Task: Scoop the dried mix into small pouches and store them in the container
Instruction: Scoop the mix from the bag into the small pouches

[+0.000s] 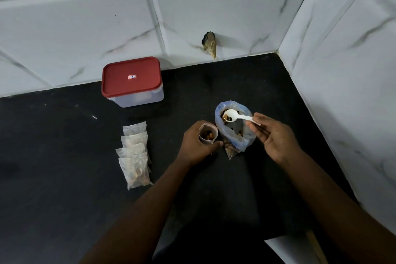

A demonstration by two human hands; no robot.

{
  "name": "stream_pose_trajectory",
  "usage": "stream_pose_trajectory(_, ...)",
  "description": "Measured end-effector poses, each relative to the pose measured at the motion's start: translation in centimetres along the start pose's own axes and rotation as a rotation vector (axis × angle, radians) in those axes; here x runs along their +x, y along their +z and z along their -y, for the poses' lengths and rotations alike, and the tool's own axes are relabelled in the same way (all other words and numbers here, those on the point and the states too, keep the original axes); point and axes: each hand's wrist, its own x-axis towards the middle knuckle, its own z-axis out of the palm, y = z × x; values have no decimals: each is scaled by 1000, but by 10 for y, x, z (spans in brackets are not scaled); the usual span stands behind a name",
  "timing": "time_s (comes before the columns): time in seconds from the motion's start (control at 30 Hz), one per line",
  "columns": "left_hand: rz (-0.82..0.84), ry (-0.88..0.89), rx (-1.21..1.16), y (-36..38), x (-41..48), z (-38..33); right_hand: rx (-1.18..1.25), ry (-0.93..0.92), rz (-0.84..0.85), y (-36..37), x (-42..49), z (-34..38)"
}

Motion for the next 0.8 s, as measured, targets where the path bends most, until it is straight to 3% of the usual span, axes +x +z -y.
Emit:
stream_pose_trajectory(0.2, 23, 14, -34, 0, -2, -7, -155, -153, 222, 8, -38, 5)
stream_pose_trajectory(0.4, 27, 35, -68, 2, -9, -9, -446, -359, 328, 8, -55, -9)
stream_pose_trajectory(0.6, 3, 59, -79, 4, -15, -11, -971, -806, 391, 2, -61, -22)
stream_pose_trajectory(0.73, -21, 78, -74, 6, -18, -9, -1143, -1099, 510, -6, -63, -29)
stream_pose_trajectory(0.8, -27, 83, -61, 7, -19, -10, -1151, -1157, 516, -9, -62, -32)
